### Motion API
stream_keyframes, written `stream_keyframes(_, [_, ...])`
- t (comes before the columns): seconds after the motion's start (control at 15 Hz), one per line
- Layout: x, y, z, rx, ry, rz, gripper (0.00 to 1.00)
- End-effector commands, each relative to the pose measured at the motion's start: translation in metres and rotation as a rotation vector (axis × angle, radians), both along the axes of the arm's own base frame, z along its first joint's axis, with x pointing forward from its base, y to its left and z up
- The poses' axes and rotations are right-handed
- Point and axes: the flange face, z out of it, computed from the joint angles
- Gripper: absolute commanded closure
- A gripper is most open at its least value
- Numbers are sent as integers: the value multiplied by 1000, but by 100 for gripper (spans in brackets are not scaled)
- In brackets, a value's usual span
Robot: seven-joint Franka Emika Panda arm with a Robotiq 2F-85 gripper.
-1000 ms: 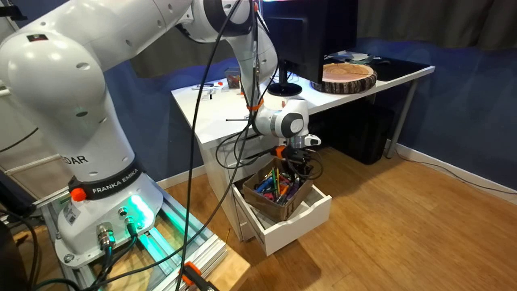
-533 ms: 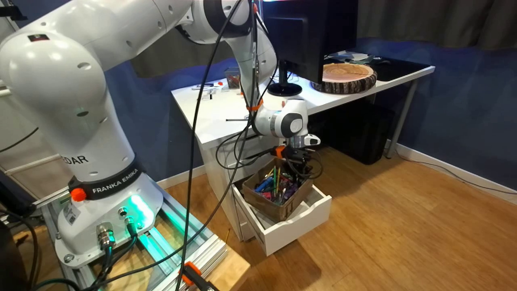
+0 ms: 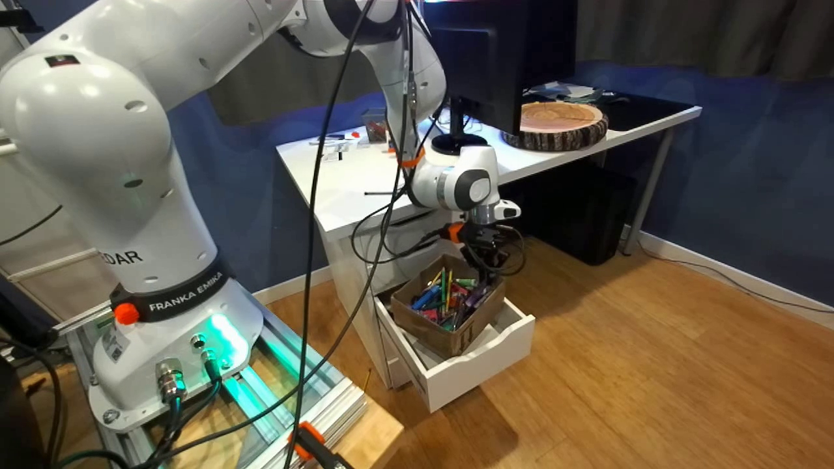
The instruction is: Remove the purple marker from the box in the drawer and put it on the counter
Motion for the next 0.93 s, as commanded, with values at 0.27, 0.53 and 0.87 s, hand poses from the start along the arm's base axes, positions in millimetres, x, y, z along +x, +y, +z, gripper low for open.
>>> stream_keyframes(0.27, [-33, 14, 76, 121, -10, 3, 95])
stream_keyframes(0.53, [-54, 26, 117, 267, 13, 5, 95])
stream_keyframes(0.87, [-74, 51, 168, 522, 27, -11, 95])
